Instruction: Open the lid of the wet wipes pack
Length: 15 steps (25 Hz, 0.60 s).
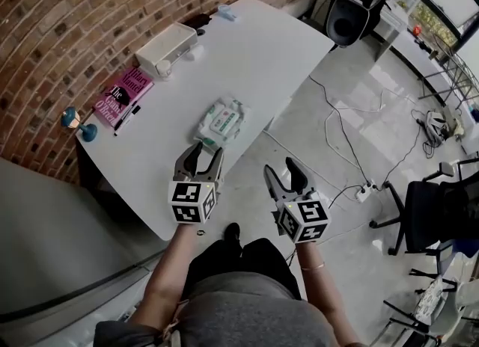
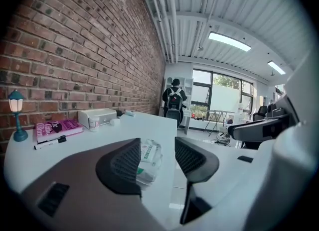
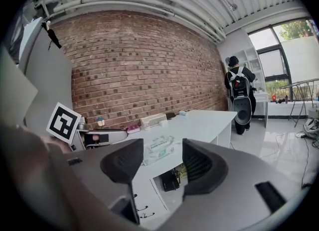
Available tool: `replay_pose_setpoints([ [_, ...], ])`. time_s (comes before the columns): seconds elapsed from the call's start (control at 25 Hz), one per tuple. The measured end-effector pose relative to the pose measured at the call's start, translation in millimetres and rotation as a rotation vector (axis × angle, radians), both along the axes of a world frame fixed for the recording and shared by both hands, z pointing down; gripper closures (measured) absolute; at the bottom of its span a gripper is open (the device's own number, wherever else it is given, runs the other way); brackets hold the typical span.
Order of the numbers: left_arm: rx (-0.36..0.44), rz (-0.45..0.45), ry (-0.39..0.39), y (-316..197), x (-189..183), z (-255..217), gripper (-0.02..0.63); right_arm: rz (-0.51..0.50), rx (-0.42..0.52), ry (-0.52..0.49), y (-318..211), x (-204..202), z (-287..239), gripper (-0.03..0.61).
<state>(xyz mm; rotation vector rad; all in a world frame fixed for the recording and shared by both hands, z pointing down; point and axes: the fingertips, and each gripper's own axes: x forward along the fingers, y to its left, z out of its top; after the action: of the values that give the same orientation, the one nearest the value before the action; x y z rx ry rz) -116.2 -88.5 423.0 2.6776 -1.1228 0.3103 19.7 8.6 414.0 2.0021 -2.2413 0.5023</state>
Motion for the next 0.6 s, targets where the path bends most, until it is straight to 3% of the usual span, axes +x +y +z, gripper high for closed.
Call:
replay_pose_setpoints([
  [0.36, -0.002, -0.040, -0.028, -27, 0, 10, 0.399, -0.105, -0.025, 0.028, -43, -9, 10, 0.341],
  [0.6, -0.008, -0.119, -0.037, -47, 4, 13, 0.393, -0.224, -0.030, 0.036, -83, -2, 9, 0.341],
])
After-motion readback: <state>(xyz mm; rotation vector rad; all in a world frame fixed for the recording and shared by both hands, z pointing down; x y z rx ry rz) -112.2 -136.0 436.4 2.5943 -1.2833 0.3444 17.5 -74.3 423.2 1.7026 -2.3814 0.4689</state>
